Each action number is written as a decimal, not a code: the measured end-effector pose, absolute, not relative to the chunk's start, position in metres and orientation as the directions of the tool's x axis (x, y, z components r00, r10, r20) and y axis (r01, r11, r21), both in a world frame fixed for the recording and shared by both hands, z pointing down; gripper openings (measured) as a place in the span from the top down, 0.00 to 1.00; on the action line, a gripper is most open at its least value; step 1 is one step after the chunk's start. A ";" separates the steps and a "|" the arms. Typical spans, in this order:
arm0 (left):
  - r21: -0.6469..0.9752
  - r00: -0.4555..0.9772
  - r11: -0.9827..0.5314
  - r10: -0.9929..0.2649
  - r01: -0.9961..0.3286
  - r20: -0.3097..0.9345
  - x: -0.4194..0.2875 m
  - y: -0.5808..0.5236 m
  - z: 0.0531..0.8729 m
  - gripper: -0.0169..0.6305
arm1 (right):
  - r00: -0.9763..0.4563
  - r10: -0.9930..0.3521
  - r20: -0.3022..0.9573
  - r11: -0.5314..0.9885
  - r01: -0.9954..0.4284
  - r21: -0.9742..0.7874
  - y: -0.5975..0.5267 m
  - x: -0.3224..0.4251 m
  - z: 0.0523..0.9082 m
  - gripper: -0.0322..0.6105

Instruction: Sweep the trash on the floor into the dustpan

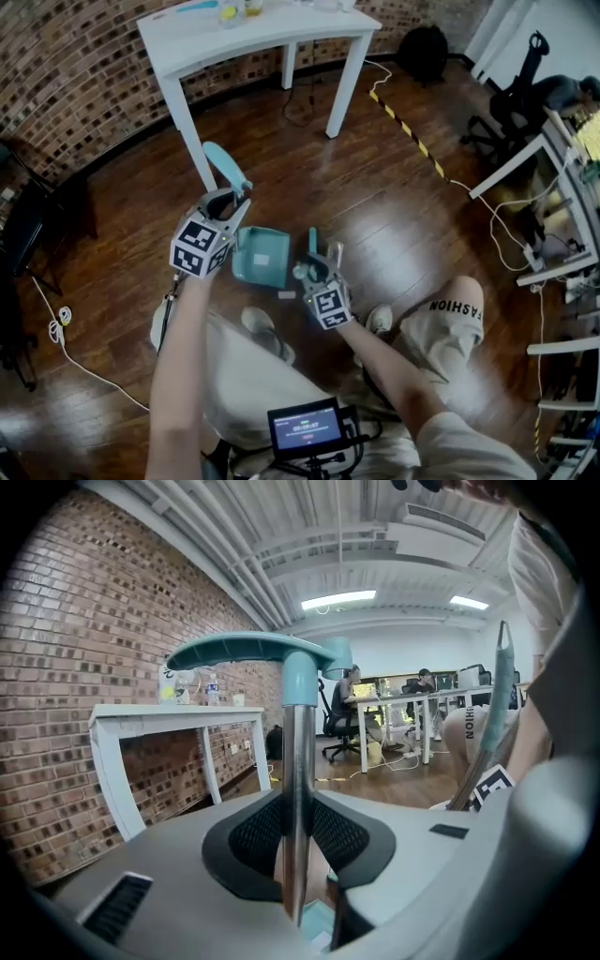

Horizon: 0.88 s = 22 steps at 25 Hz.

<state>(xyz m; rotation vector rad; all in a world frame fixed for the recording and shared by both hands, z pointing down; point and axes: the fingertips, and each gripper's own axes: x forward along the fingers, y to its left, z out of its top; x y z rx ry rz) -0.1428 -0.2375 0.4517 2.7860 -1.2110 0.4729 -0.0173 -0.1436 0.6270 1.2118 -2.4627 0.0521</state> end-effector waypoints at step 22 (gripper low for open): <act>-0.132 0.629 -0.701 -0.695 -0.701 0.348 -0.155 -0.233 0.447 0.86 | -0.614 -0.775 0.148 0.616 -0.787 -0.037 -0.138 0.036 0.504 0.82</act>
